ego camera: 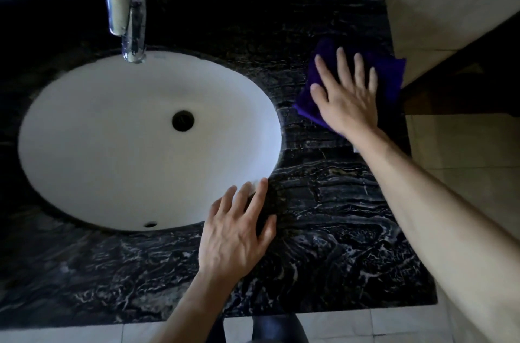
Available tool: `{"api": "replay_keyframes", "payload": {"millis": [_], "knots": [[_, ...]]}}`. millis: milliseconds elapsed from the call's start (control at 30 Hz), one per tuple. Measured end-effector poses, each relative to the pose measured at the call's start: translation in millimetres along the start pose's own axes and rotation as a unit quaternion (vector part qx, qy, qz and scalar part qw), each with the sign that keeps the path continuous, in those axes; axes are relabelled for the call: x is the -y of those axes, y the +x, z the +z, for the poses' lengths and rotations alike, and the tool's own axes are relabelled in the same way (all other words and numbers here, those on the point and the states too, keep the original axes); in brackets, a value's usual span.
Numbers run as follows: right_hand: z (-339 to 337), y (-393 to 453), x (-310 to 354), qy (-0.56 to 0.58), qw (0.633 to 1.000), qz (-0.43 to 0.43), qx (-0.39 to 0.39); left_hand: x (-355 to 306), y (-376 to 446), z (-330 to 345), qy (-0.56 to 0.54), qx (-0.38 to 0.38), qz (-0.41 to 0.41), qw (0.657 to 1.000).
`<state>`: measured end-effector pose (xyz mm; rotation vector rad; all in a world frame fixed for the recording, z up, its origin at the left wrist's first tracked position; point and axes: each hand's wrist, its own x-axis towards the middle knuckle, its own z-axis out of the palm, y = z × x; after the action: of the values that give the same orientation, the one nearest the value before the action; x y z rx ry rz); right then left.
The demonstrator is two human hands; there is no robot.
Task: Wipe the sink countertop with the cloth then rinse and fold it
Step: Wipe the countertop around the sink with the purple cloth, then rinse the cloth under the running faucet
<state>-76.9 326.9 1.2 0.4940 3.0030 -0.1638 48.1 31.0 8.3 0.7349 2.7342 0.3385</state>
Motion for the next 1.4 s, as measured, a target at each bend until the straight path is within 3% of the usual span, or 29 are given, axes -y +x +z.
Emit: {"api": "replay_keyframes", "payload": {"millis": [300, 400, 467, 567, 633, 667, 767, 900, 1100, 1167, 1267, 1400], "knots": [[10.6, -113.6, 26.6, -0.057, 0.981, -0.182, 0.034, 3.5, -2.2, -3.9, -0.023, -0.027, 0.023, 0.999], [6.3, -115.5, 23.3, -0.052, 0.977, -0.199, 0.056, 3.8, -0.8, -4.9, -0.039, -0.029, 0.034, 0.998], [2.1, -111.3, 25.7, -0.018, 0.982, -0.179, 0.059, 4.2, 0.1, -6.2, -0.057, -0.035, 0.039, 0.997], [-2.4, -104.9, 40.9, 0.031, 0.997, -0.061, 0.031, 9.6, 0.9, -9.1, -0.105, -0.039, 0.04, 0.993], [1.6, -101.2, 57.8, 0.026, 0.999, -0.002, 0.028, 15.2, 3.4, -11.8, -0.195, -0.044, 0.012, 0.98], [5.1, -100.9, 65.4, 0.011, 0.999, 0.01, 0.029, 18.6, 6.9, -15.9, -0.27, -0.042, -0.022, 0.962], [12.1, -99.5, 74.8, -0.02, 0.999, 0.023, 0.013, 35.9, 29.9, -47.9, -0.488, -0.074, -0.159, 0.855], [13.5, -97.8, 74.4, -0.03, 0.999, 0.043, 0.004, 70.7, 72.5, -104.6, -0.586, -0.221, -0.254, 0.737], [15.4, -100.6, 73.7, -0.027, 0.999, 0.043, -0.019, 108.9, 134.4, -164.5, -0.687, -0.288, -0.286, 0.603], [15.5, -100.4, 72.6, -0.034, 0.998, 0.052, -0.017, 113.9, 148.1, -172.6, -0.716, -0.279, -0.282, 0.575], [16.0, -100.8, 72.2, -0.038, 0.997, 0.061, -0.012, 119.7, 163.0, -177.9, -0.746, -0.248, -0.261, 0.56], [16.0, -102.5, 72.3, -0.039, 0.997, 0.065, -0.009, 129.8, 175.6, -182.6, -0.738, -0.217, -0.238, 0.593]]}}
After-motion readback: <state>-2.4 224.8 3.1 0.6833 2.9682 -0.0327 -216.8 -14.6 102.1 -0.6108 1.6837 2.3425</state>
